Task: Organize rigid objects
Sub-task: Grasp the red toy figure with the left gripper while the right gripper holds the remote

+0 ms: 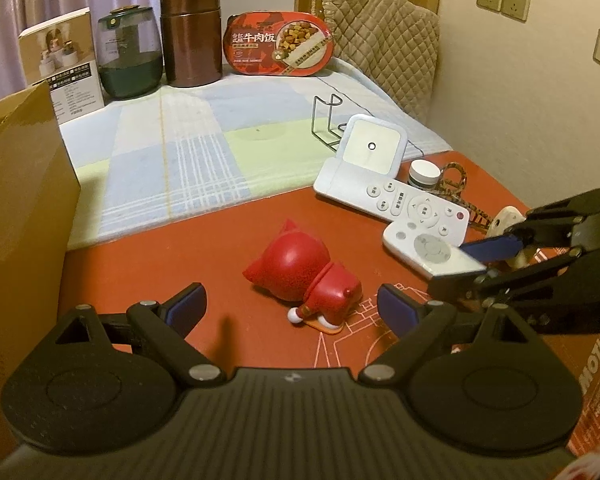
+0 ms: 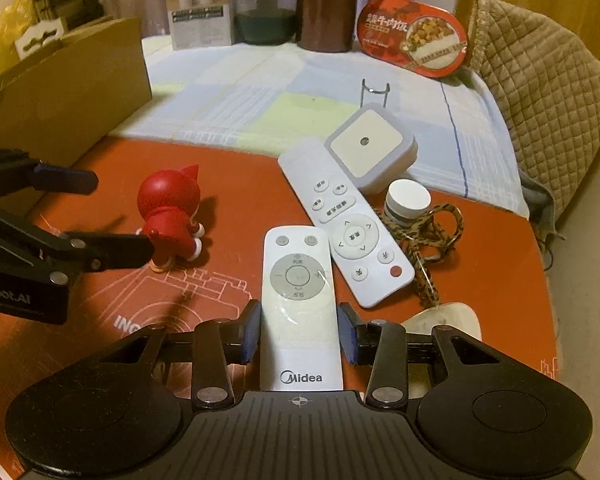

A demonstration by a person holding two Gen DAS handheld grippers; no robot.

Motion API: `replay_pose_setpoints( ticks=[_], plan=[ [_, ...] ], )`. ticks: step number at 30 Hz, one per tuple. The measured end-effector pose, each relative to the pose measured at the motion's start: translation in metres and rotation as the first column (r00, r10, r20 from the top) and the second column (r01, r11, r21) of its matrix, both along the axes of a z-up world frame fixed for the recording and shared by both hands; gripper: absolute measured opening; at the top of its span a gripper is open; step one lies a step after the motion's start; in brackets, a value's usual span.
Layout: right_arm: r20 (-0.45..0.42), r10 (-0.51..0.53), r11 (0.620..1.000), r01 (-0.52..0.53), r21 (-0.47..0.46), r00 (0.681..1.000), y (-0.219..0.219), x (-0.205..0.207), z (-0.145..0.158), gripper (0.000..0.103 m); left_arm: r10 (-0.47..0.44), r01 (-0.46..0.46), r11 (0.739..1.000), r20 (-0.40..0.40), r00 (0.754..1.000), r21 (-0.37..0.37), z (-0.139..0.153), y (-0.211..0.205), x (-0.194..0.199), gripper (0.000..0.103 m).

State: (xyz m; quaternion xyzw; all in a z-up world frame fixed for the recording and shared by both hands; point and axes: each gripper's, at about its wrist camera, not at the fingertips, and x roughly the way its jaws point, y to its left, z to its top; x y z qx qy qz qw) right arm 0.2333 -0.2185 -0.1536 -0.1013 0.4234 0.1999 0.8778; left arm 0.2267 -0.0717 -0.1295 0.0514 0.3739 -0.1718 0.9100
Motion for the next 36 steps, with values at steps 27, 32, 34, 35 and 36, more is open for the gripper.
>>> replay_pose_setpoints(
  ticks=[27, 32, 34, 35, 36],
  plan=[
    [-0.041, -0.022, 0.997, 0.026, 0.079, 0.999, -0.010, 0.004, 0.001, 0.038, -0.145, 0.152, 0.975, -0.054, 0.988, 0.162, -0.019, -0.027, 0.022, 0.075],
    [-0.017, -0.018, 0.999, 0.019, 0.049, 1.000, -0.003, 0.004, -0.001, 0.038, -0.101, 0.106, 0.984, -0.038, 0.994, 0.144, -0.020, -0.025, 0.012, 0.075],
    [-0.011, -0.013, 0.999, 0.014, 0.037, 1.000, -0.001, 0.005, -0.002, 0.038, -0.093, 0.097, 0.986, -0.036, 0.995, 0.137, -0.020, -0.025, 0.011, 0.075],
    [-0.011, -0.011, 0.999, 0.011, 0.032, 1.000, -0.001, 0.005, -0.002, 0.038, -0.090, 0.094, 0.987, -0.036, 0.995, 0.133, -0.020, -0.024, 0.011, 0.075],
    [-0.013, -0.011, 1.000, 0.012, 0.029, 1.000, 0.000, 0.005, -0.002, 0.038, -0.088, 0.092, 0.987, -0.035, 0.995, 0.130, -0.020, -0.024, 0.011, 0.075]
  ],
)
